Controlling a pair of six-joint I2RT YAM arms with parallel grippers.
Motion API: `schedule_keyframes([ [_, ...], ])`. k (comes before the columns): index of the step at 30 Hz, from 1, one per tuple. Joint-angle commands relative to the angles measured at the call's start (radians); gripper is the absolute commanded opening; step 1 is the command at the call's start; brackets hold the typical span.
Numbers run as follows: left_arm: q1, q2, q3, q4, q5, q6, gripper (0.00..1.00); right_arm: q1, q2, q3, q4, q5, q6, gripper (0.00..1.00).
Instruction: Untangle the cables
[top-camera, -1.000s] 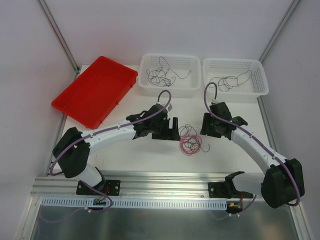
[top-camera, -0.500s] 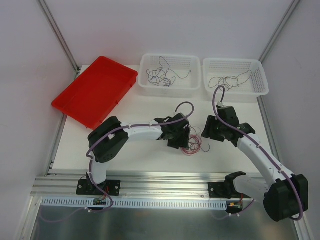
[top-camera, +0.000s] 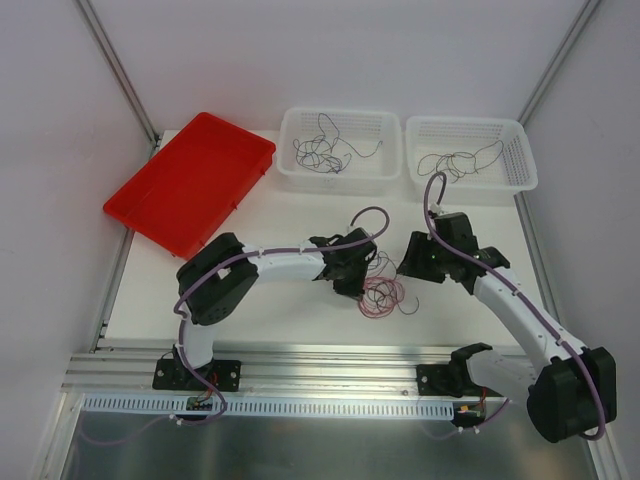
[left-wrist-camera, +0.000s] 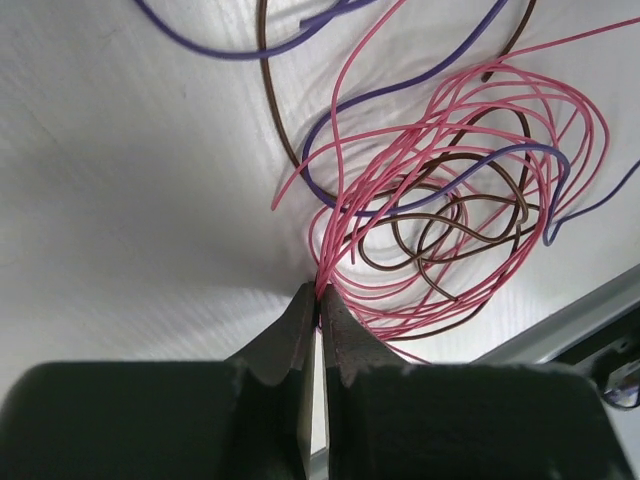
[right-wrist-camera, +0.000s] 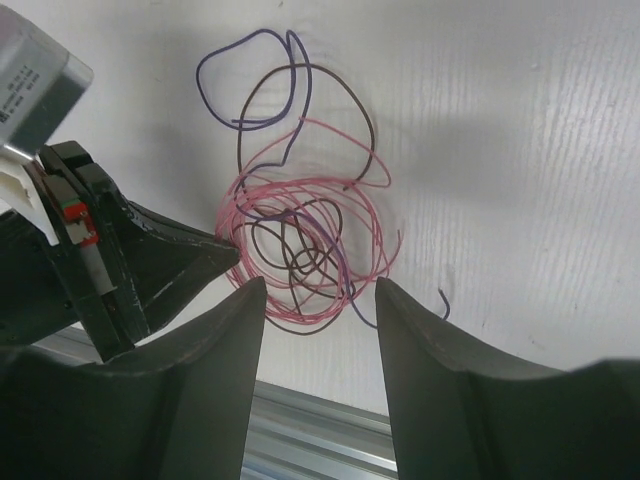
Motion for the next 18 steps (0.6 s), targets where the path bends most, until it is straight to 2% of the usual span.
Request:
schedule_keyframes([
  [1, 0.004, -0.083, -0.022, -0.08, -0.024, 0.118, 0.0, -0.003, 0.043, 0.069, 0.039, -0.031, -0.024, 0.51],
  [11, 0.004, -0.164, -0.082, -0.131, 0.048, 0.183, 0.0, 0.017, 0.265, 0.163, 0.111, -0.058, -0.008, 0.48],
  [18, 0.004, -0.164, -0.076, -0.131, 0.071, 0.184, 0.0, 0.026, 0.405, 0.154, 0.189, -0.077, 0.088, 0.42],
])
